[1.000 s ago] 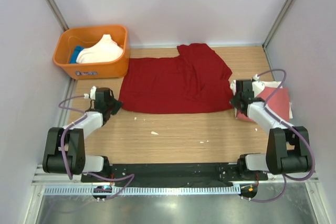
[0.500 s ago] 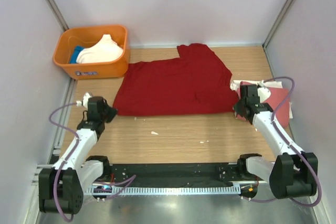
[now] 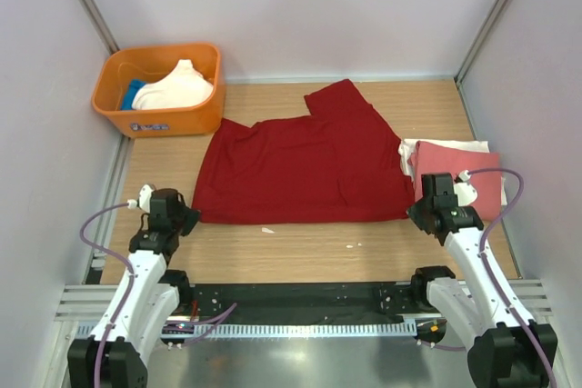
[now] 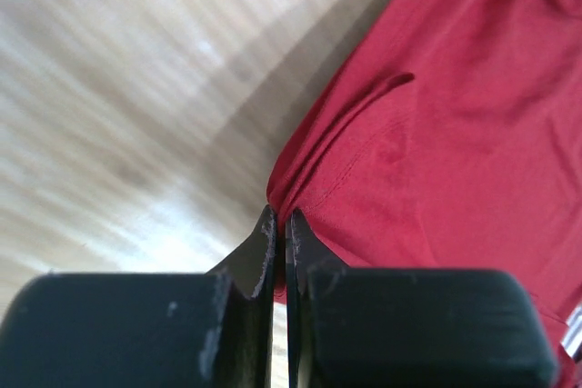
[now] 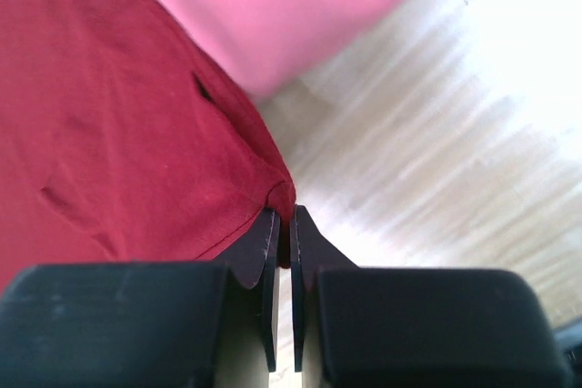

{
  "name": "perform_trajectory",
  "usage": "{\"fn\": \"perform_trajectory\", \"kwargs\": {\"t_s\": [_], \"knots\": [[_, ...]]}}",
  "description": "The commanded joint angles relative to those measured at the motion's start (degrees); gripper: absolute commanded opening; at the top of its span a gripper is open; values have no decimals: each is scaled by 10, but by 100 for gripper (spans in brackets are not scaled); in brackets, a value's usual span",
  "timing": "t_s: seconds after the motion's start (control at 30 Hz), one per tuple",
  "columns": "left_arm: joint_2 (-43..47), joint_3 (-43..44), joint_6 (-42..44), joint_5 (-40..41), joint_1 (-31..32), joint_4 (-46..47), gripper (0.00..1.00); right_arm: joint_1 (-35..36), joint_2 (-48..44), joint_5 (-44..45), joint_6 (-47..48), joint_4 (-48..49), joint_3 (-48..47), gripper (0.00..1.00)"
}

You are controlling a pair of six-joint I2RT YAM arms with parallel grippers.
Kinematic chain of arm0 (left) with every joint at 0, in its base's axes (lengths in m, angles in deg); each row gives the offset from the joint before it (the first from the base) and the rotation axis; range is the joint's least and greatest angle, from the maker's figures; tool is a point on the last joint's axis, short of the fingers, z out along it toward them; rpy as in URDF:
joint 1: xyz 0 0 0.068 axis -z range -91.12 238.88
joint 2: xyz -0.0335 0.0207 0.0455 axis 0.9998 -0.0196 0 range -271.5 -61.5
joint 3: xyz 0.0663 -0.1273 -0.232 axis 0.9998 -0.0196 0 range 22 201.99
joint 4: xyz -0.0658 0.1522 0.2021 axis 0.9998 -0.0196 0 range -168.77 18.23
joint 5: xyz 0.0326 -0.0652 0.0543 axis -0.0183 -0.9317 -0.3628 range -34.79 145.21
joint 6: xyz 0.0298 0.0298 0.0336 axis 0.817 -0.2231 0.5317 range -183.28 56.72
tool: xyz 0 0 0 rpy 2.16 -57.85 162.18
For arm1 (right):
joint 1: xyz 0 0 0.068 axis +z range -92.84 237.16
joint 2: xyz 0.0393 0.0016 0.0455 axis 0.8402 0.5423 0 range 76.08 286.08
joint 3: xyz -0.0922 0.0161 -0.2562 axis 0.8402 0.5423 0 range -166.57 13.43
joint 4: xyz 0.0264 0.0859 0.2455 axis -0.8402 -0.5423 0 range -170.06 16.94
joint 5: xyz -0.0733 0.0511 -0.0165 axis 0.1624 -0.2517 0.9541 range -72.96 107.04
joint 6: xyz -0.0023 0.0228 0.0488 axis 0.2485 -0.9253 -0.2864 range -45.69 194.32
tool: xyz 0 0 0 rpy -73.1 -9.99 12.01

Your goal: Fold and stack the t-shirts

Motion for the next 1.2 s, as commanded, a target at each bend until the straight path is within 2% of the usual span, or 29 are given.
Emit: {"fn": "perform_trajectory", "kwargs": {"t_s": [0.0,0.17,0.2,0.23,0.27,0.33,0.37,0.4,0.47,0.57,0.63,0.73,0.8,0.83,0.93,1.0,1.17], "knots": [[14,-7,-13,29,-4,-45,0,0,-12,12,-37,-53,1,9],[87,-6,-38,53,-5,-119,0,-1,-38,20,-47,-103,8,13],[99,-8,-42,55,-5,-127,1,0,-45,20,-50,-114,9,19],[111,-8,-49,59,-5,-150,1,0,-58,17,-42,-117,10,30],[120,-10,-60,60,-4,-161,4,-1,-67,13,-41,-119,10,37],[151,-11,-74,63,-3,-183,29,0,-83,19,-50,-144,-1,51],[160,-13,-86,67,-4,-187,55,-1,-98,25,-49,-150,-7,54],[175,-11,-89,70,-3,-195,62,-1,-105,48,-48,-154,-22,56],[194,-9,-78,82,-3,-185,70,-1,-115,66,-20,-133,-47,58],[197,5,-59,92,-3,-173,74,-1,-101,45,17,-85,-67,58],[177,33,-40,104,-3,-171,75,-1,-64,-1,57,-19,-71,54],[148,73,13,118,-3,-153,81,0,13,-33,94,46,-79,53],[118,89,40,111,-4,-121,85,-1,51,-32,99,79,-86,52],[106,95,73,95,-3,-102,86,-1,87,-32,101,93,-87,52],[69,100,99,50,-3,-49,86,-1,145,-15,100,132,-87,52],[44,95,102,25,-3,-11,86,-2,169,19,93,162,-85,53],[8,86,108,14,-4,35,86,-26,261,39,83,212,-97,54]]}}
